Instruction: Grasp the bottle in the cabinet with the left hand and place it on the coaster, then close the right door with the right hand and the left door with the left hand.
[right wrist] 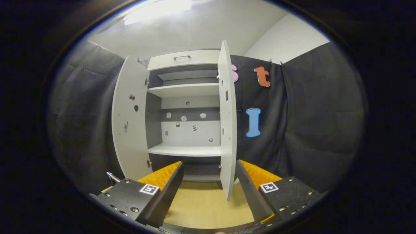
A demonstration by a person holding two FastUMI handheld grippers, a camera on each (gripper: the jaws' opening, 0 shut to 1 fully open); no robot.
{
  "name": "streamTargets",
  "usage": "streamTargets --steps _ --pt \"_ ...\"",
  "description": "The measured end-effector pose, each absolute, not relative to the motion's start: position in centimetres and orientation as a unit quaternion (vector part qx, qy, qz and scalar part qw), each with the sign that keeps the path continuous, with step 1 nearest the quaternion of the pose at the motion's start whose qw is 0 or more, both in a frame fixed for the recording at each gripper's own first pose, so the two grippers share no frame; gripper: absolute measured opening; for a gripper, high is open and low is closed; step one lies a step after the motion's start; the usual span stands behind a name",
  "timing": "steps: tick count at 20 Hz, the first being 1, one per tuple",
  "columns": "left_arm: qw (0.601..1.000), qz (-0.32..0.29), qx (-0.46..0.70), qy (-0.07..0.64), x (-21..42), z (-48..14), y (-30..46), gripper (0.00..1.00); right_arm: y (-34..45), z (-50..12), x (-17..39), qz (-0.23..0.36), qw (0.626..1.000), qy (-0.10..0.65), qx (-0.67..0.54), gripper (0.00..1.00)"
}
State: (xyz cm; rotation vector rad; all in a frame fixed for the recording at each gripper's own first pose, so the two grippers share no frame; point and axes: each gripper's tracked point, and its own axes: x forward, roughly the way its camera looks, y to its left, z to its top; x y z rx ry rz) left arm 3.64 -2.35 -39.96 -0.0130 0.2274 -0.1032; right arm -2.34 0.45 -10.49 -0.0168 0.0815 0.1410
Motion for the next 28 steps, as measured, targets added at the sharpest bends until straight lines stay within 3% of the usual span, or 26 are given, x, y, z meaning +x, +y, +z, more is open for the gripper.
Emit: streamTargets --steps 8,14,24,28 --pt "0.988 -0.051 0.009 0.146 2.6 -43.4 -2.2 0.83 -0.1 -14.1 -2.7 0.061 0.996 0.066 -0.014 0.97" --pt "0.983 -0.075 0.025 0.167 2.0 -42.6 -2.2 0.84 -1.9 -13.2 -3.8 0.038 0.998 0.048 -0.005 0.97" --pt "0.983 -0.1 0.043 0.147 1.0 -34.0 -3.0 0.87 -5.1 -11.5 -7.3 0.012 1.0 0.013 0.006 0.97" --pt "0.982 -0.094 0.045 0.158 0.9 -30.8 -2.7 0.94 -7.1 -10.8 -7.5 -0.011 1.0 -0.002 -0.007 0.97"
